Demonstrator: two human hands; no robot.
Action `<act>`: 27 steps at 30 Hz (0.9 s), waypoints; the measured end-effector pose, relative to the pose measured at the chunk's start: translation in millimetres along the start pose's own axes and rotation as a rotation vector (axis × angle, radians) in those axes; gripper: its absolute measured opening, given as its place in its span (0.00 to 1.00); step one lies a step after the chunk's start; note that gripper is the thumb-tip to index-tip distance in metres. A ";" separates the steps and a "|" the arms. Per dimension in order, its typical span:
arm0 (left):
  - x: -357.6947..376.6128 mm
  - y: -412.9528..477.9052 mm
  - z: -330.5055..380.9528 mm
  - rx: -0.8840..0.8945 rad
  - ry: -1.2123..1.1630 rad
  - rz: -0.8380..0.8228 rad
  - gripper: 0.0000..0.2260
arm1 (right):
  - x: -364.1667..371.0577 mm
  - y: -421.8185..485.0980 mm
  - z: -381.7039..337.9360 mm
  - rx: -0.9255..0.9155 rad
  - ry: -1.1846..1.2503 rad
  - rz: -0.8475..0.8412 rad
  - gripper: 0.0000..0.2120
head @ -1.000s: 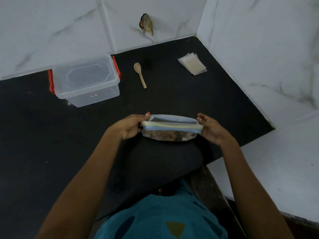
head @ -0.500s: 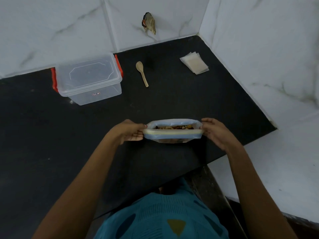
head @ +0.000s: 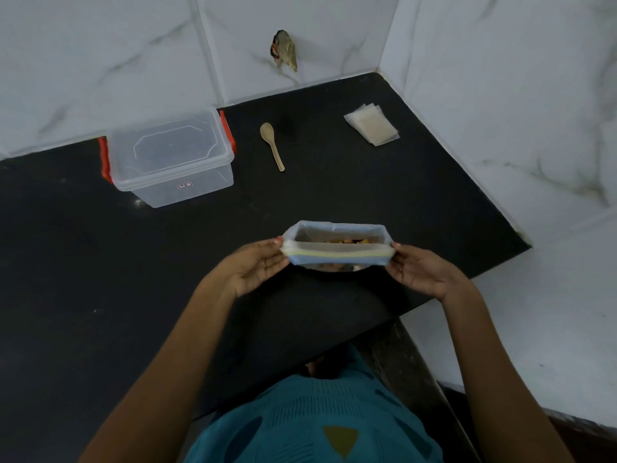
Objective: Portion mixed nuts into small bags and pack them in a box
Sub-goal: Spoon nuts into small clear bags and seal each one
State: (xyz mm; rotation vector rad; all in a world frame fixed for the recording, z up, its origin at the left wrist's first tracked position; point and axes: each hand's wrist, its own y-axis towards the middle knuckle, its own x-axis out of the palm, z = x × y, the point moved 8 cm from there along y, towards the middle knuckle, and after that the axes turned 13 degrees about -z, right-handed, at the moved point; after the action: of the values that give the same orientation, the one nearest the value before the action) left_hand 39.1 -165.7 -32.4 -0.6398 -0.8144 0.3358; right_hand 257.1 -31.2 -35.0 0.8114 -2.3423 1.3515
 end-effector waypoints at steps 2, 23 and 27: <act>-0.5 3.6 -6.9 0.070 -0.155 0.004 0.04 | 3.5 1.1 1.7 -0.050 0.094 -0.055 0.10; 3.8 0.9 -14.3 -0.010 0.058 0.050 0.10 | 5.9 -5.1 2.1 -0.085 -0.239 0.155 0.10; 4.3 2.5 -15.1 -0.018 0.042 0.052 0.13 | 5.0 -5.5 3.6 -0.089 -0.138 0.143 0.11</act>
State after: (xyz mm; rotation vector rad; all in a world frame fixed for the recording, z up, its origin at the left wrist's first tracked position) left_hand 53.3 -167.6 -39.3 -0.6835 -0.7623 0.3613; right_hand 256.6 -38.0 -30.4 0.7453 -2.5920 1.2721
